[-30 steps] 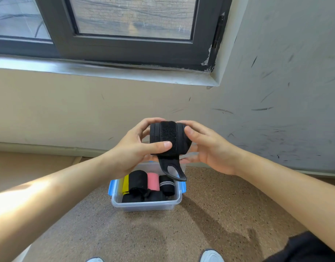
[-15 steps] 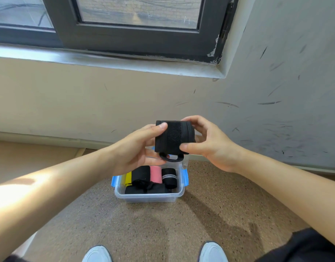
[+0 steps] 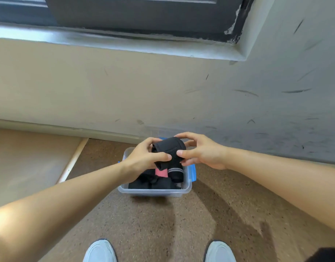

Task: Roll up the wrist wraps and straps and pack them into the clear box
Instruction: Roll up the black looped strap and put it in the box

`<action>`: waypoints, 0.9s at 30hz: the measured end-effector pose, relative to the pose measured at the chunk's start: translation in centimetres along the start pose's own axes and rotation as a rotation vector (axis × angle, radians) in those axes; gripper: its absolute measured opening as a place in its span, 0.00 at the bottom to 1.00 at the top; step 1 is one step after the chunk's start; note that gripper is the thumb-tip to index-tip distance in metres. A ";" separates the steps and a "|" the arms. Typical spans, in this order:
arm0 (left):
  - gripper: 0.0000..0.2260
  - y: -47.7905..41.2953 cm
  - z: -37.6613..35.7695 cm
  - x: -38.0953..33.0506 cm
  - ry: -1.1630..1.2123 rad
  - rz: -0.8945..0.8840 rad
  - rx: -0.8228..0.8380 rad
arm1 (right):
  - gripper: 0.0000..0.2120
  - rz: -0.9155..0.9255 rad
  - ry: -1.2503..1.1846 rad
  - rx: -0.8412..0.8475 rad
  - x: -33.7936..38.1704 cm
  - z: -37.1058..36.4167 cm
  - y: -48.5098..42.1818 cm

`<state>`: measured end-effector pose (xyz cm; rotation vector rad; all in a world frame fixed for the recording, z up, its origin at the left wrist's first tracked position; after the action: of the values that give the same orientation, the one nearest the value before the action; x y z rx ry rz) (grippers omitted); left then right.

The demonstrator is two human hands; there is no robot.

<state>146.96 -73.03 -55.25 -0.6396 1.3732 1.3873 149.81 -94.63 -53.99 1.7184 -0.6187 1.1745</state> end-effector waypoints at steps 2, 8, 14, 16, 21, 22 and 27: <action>0.23 -1.7 -0.7 2.1 0.096 0.073 -0.015 | 0.22 0.031 0.024 -0.064 -1.6 0.5 -1.5; 0.18 -5.8 -1.8 6.9 0.078 0.188 -0.136 | 0.16 0.052 0.108 -0.360 -7.5 1.3 -5.9; 0.23 -8.9 -3.3 10.5 -0.152 0.154 -0.184 | 0.08 0.070 0.219 -0.487 -11.5 2.2 -8.3; 0.25 -9.8 -4.0 11.3 -0.228 0.120 -0.228 | 0.12 0.068 0.345 -0.431 -12.0 2.5 -8.3; 0.23 -11.5 -5.6 12.5 -0.526 0.075 -0.306 | 0.29 -0.027 1.055 -0.242 -14.1 4.2 -8.8; 0.22 -11.6 -5.7 12.6 -0.567 0.065 -0.320 | 0.31 -0.028 1.086 -0.205 -14.5 4.4 -8.9; 0.20 -11.6 -5.7 13.0 -0.789 -0.072 -0.335 | 0.31 0.016 0.992 -0.171 -14.8 4.4 -8.6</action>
<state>151.64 -76.74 -72.56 -0.2822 0.4945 1.5846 152.44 -96.21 -71.35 0.8071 -0.1022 1.7161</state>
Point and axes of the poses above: each hand's wrist, its own y-axis away from the middle knuckle, its own z-axis out of the back of the hand, x = y × z, the point moved 1 cm from there along -y, towards the middle knuckle, and after that the axes turned 12 degrees about -y, right-handed, at the moved point
